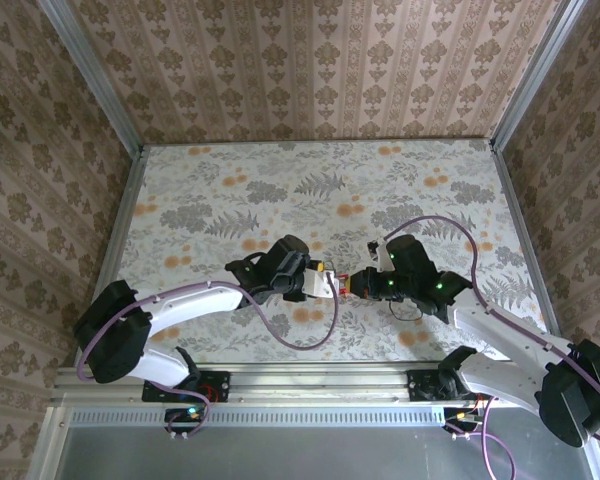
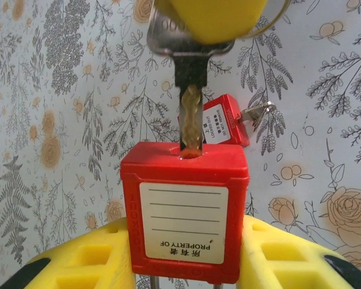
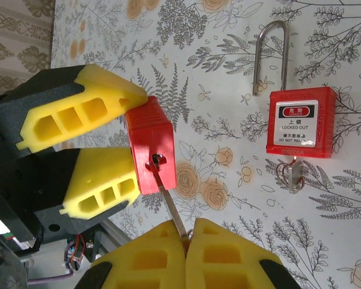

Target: Unlock with the key

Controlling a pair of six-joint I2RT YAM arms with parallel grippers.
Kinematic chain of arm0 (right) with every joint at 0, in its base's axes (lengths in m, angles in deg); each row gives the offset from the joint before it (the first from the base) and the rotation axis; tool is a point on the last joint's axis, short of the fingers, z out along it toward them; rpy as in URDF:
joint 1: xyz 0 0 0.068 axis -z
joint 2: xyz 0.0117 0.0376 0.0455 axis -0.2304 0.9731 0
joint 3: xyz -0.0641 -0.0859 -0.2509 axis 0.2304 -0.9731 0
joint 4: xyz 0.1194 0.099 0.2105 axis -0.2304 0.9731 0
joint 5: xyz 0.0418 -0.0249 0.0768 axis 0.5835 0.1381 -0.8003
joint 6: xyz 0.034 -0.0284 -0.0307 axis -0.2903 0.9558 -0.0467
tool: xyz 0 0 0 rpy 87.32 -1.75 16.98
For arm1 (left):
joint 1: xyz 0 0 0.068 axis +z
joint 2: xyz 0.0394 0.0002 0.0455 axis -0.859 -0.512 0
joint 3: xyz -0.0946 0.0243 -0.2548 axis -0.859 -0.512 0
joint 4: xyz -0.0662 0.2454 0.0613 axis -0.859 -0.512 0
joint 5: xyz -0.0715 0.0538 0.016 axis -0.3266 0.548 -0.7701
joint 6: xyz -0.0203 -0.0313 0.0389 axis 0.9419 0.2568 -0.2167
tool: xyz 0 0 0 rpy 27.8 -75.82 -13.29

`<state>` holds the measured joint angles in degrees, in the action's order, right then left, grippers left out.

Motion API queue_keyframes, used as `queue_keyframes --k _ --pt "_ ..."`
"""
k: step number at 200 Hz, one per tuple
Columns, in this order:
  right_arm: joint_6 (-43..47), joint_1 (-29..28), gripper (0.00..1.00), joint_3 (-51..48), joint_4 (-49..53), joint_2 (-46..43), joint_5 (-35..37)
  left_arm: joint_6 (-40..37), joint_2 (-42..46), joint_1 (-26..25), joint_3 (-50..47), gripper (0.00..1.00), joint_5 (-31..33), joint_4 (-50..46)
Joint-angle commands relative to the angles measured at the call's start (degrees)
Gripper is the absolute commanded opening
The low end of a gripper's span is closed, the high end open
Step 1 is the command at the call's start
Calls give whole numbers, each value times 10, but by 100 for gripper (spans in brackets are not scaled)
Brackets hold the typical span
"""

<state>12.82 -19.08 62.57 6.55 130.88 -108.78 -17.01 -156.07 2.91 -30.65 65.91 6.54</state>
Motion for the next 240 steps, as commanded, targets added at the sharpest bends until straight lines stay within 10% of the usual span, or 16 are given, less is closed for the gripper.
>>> queue_keyframes --k 1,128,240 --pt "2 1 0 9 -15 5 -9 3 3 -4 12 0 -16 0" --pt "58 -28 0 26 3 49 -36 25 9 -5 25 0 -51 -9" --pt "-65 -25 0 15 -77 74 -78 32 39 -61 -37 0 85 160"
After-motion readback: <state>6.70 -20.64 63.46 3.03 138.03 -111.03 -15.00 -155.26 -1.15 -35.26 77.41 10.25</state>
